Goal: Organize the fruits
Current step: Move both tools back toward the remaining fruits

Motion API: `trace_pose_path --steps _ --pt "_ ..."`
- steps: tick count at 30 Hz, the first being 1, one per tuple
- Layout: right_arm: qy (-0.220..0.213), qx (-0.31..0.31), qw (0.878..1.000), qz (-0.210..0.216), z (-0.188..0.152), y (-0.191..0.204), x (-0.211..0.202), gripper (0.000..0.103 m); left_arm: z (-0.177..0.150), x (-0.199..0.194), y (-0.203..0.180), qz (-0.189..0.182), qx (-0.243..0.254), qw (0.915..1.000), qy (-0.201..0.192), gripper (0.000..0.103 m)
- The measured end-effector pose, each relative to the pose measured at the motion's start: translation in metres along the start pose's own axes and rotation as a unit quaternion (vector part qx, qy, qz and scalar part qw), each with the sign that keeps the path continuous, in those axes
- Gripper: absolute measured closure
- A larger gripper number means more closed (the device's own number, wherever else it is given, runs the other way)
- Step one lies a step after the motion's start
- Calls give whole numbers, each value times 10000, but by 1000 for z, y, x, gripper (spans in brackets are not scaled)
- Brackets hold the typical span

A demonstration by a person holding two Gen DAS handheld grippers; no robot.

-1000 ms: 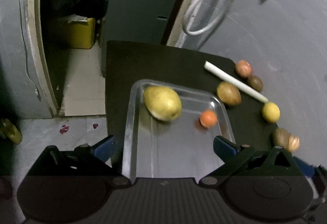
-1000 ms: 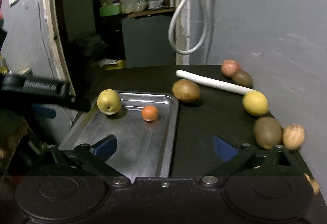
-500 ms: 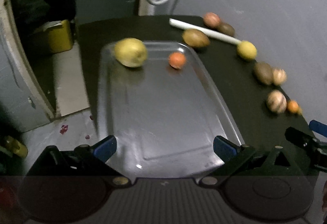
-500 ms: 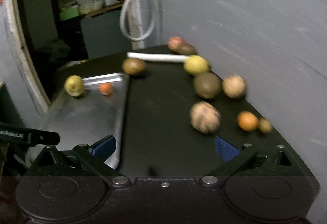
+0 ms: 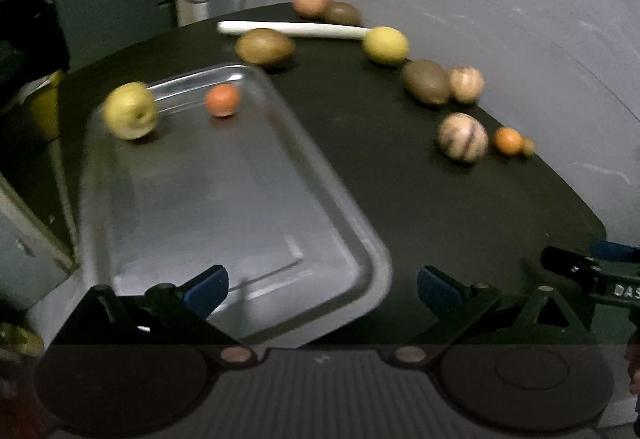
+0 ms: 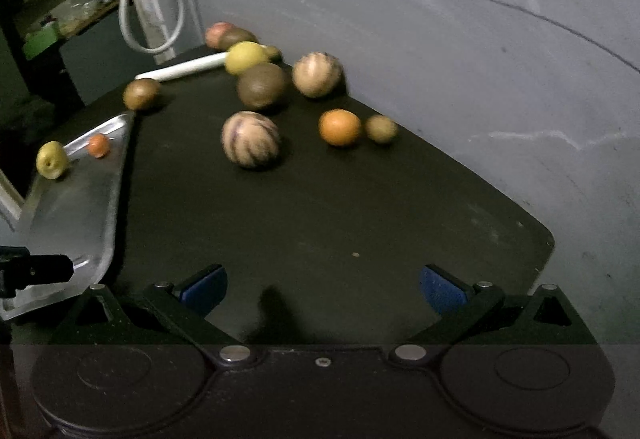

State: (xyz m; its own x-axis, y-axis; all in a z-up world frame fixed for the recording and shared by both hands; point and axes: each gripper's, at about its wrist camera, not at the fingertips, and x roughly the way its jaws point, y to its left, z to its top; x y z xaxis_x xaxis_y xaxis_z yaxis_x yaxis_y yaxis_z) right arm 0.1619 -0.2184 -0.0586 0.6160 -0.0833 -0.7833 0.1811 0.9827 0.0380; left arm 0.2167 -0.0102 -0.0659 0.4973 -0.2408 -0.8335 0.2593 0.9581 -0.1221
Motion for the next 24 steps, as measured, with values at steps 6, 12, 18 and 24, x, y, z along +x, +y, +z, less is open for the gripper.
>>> trace_pose_path --steps 6,12,18,24 --pt "-14 92 9999 -45 0 -17 7 1 10 12 -33 -132 478 9988 41 1" --pt "-210 -735 9970 -85 7 -21 9 1 28 28 -57 -153 1111 9937 -36 1" --pt "-236 -1510 9882 138 24 -32 11 1 46 43 -70 -232 1348 9905 -109 1" --pt "-236 -2220 9742 323 38 -34 14 1 59 57 -74 -229 1335 9907 -117 1"
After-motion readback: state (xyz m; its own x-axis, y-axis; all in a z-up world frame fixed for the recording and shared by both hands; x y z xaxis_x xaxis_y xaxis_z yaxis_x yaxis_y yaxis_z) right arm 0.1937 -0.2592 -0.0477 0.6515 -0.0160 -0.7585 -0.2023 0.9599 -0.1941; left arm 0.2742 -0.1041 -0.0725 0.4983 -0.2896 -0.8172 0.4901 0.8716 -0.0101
